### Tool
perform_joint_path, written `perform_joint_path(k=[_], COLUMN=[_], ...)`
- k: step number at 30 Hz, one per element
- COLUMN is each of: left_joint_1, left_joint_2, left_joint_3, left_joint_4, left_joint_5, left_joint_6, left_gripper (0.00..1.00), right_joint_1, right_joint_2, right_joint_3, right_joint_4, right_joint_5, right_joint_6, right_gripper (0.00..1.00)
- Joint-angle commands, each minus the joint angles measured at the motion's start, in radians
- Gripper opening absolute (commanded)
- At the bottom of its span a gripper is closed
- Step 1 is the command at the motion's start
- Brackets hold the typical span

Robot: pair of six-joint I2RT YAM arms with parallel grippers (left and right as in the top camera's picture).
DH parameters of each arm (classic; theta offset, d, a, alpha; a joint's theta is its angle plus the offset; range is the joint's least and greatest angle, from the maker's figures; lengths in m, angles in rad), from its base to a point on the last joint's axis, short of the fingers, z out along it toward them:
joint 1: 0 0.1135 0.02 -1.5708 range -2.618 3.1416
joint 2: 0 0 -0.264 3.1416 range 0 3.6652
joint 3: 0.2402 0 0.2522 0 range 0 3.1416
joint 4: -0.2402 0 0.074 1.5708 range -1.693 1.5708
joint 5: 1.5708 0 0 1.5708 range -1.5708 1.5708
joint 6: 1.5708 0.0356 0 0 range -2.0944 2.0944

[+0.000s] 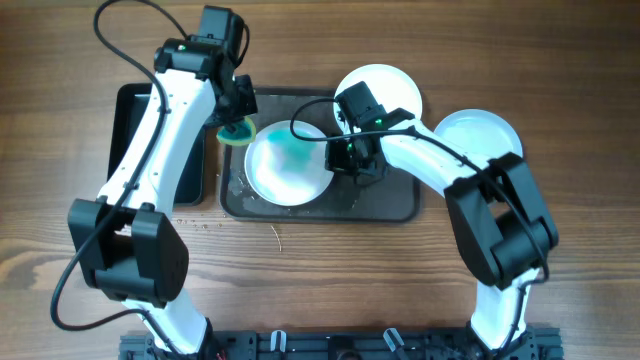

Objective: Clean dirty plates on tray and stack at the side
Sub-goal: 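Lift the second plate with the right gripper and stack it on the clean plate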

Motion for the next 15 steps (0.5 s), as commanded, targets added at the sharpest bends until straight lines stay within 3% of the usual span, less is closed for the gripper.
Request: perform_joint_path(k=[1, 11, 15], left_joint_1=[0.007, 0.008, 0.008], left_joint_2=[0.024, 0.024, 0.024], left_joint_3=[-0.005, -0.005, -0.005], left_joint_4=[0.006, 0.018, 0.018], left_joint_5=[0.086, 0.086, 0.086], left_joint_6=[0.027, 0.027, 0.027], left_gripper=[0.04, 0.04, 0.04], right_joint_1=[0.066, 0.284, 0.33], right_joint_2=[-0.16, -0.399, -0.43], right_joint_3=[0.006, 0.006, 0.006], right_joint_4=[-0.052, -0.212, -0.254], right_joint_5=[0.257, 0.988, 1.138], right_joint_6=[-0.072, -0.076, -0.076], right_gripper=[0.04, 0.04, 0.04])
